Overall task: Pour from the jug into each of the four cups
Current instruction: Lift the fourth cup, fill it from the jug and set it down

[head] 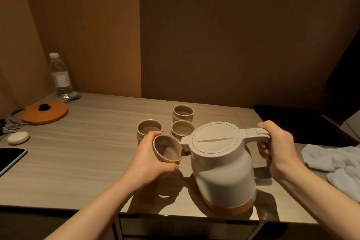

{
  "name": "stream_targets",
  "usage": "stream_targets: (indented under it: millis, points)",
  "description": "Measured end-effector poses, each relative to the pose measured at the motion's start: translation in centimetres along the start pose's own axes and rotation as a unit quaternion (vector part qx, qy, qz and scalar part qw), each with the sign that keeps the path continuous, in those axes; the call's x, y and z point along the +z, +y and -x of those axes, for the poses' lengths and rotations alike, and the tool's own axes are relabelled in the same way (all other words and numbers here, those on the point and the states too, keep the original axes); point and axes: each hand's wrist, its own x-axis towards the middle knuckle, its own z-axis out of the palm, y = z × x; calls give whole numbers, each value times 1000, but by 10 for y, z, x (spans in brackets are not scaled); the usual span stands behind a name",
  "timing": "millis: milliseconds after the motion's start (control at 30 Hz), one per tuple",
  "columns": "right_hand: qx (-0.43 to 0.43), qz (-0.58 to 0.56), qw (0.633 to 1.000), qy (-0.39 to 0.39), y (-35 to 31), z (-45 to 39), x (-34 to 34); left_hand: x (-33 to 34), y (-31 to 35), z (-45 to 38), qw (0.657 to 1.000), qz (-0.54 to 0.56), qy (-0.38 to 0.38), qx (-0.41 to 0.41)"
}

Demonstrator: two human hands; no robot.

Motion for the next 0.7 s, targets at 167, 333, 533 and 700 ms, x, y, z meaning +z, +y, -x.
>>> stream_targets:
  millis: [167, 333, 533, 700]
  points:
    - [-12, 23, 1000, -13, -6, -3, 8, -5, 10, -5, 999, -41, 17, 13]
    - [-20, 29, 999, -31, -11, -6, 16, -14, 15, -5, 995, -92, 13, 31]
    - [-40, 50, 997, -47, -17, -4, 26, -20, 11, -3, 994, -105, 5, 31]
    - [-54, 60, 995, -54, -20, -3, 32, -23, 9, -1, 994, -106, 5, 32]
